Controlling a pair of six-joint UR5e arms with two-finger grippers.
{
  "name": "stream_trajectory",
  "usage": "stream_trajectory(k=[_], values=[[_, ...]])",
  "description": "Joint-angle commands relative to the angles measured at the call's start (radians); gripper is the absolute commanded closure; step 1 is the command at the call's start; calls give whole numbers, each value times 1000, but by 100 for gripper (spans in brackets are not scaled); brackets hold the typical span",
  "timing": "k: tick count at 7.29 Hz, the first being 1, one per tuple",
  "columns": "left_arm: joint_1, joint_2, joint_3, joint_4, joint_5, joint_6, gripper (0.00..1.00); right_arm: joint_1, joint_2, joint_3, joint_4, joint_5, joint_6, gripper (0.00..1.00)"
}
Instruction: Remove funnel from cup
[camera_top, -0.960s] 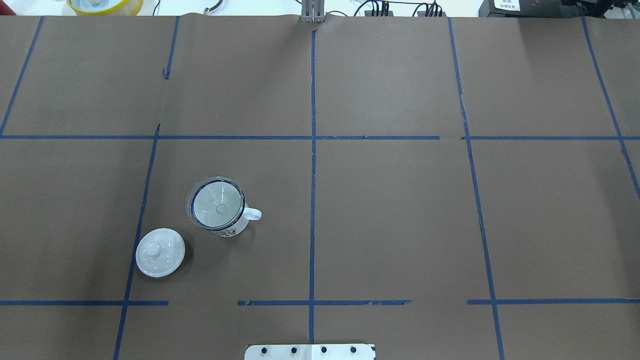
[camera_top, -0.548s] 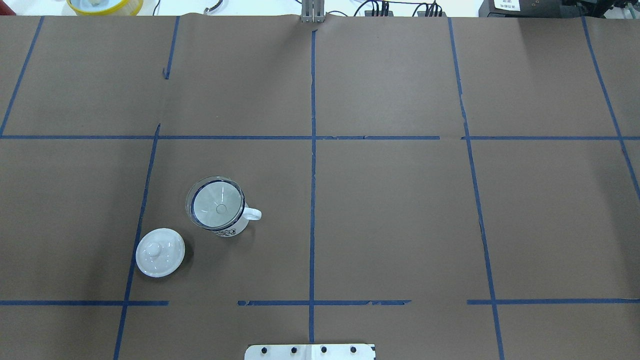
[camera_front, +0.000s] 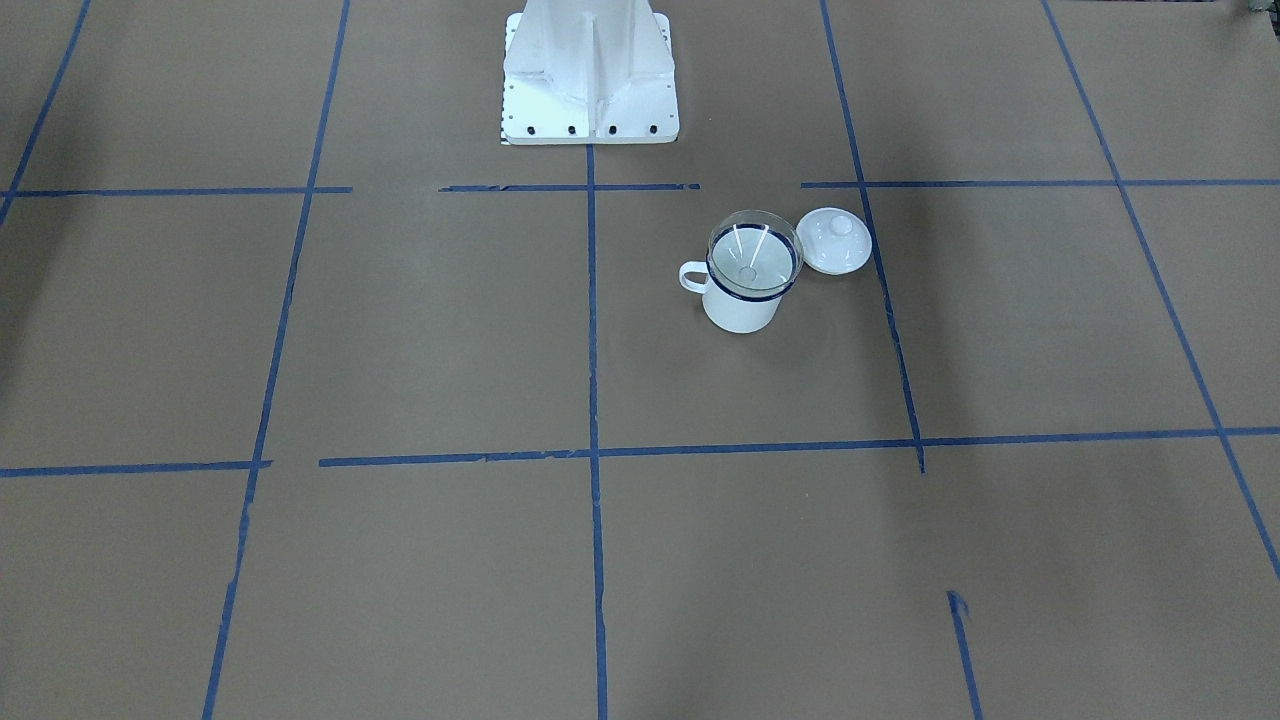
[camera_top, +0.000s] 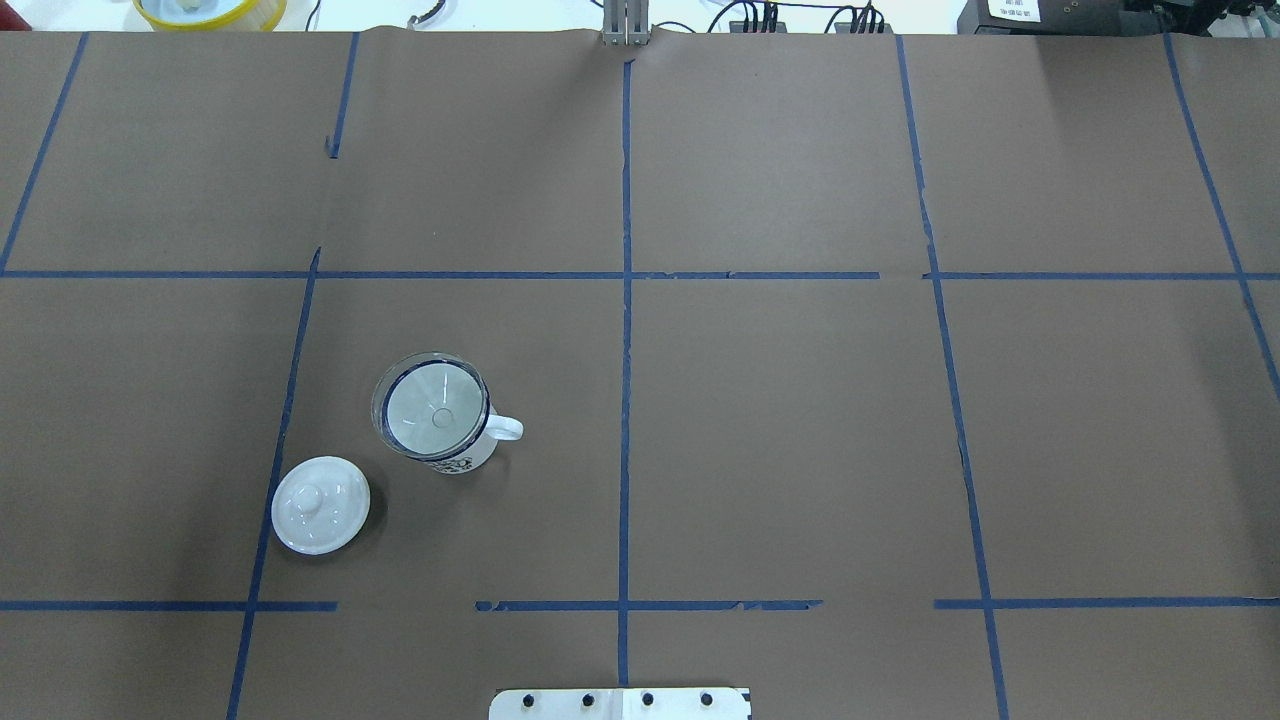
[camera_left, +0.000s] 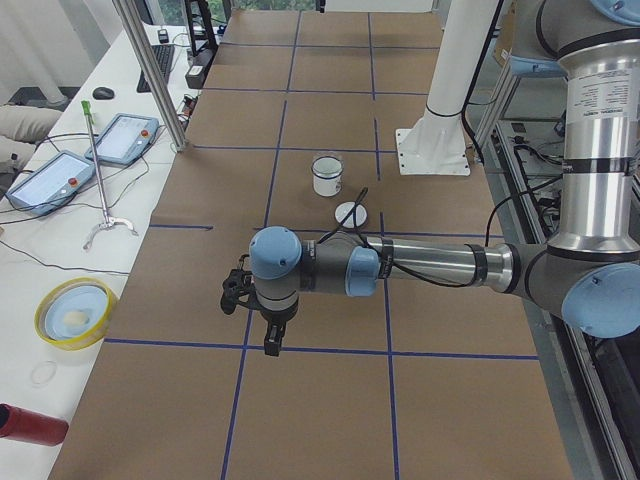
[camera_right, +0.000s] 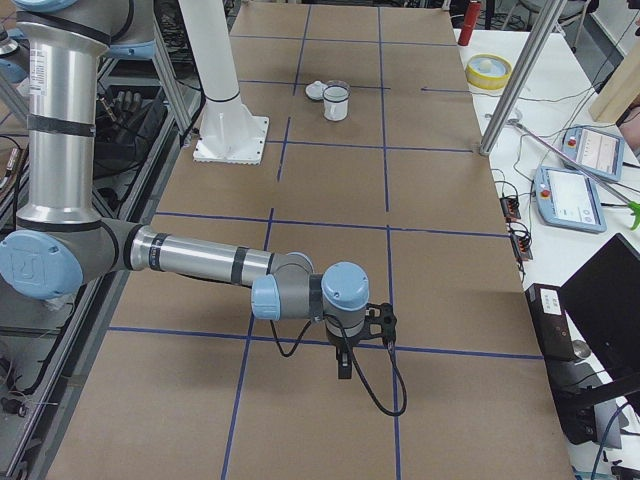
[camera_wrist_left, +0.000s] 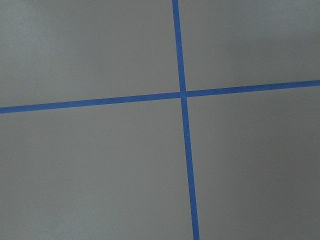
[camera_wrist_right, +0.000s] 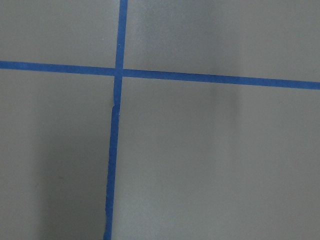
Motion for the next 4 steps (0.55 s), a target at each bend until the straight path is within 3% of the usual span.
stream_trajectory(k=[1,2,4], values=[[1,86,9,-151,4,-6,0,0,0,1,0,0,0,0],[10,82,2,-165,-6,-123,0,0,0,0,0,0,0,0],[204,80,-75,-352,-4,-556,0,0,0,0,0,-2,0,0]])
